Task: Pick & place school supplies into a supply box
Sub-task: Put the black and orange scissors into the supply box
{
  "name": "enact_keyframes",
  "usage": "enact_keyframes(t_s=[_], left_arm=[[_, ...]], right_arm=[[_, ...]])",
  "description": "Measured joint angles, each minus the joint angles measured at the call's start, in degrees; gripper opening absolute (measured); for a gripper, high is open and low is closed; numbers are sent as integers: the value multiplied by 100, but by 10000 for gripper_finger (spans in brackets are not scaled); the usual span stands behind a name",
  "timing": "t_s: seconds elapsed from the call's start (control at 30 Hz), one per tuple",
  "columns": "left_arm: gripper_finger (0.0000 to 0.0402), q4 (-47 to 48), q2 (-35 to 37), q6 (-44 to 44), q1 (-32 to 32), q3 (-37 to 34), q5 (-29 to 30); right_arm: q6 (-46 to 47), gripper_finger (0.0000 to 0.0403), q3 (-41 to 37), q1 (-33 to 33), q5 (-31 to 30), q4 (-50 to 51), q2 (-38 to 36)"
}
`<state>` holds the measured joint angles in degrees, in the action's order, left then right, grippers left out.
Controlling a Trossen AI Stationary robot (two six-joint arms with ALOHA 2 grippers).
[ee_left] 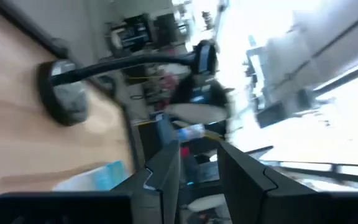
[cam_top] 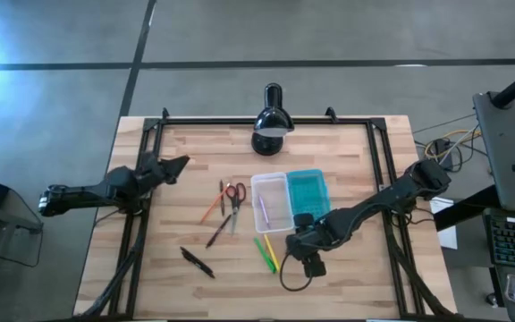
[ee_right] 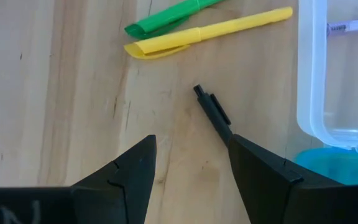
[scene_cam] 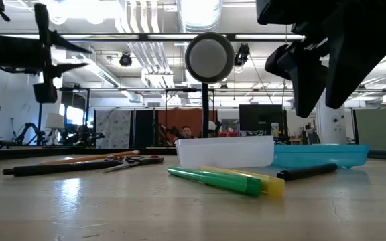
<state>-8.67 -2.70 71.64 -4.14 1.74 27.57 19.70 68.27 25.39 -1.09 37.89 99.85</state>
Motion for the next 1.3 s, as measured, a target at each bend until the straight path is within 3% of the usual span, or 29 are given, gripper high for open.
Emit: enact_keyframes(t_s=[0.17, 0.3, 0.43, 0.63, 0.93, 1.3], left_arm=[[91, -41, -17, -241, -2, 21, 151], [90, 68, -88, -407, -1, 125, -748], [80, 1280, -512, -617, 0, 611, -1216], [74, 3149, -1731, -864, 0, 1410, -1571], [112, 3225, -3871, -1162, 0, 2111, -1878], [116, 3570, -6360, -1649, 86, 3333, -2085]], right_arm=[[-3, 192, -2, 0, -1, 290, 0], [25, 192, 2, 11, -7, 634, 0], [71, 192, 10, 15, -40, 881, 0], [142, 192, -60, 15, 36, 1069, -2], [360, 192, -410, 223, 137, 1292, -276], [992, 192, -1270, 551, 108, 1286, -1103]])
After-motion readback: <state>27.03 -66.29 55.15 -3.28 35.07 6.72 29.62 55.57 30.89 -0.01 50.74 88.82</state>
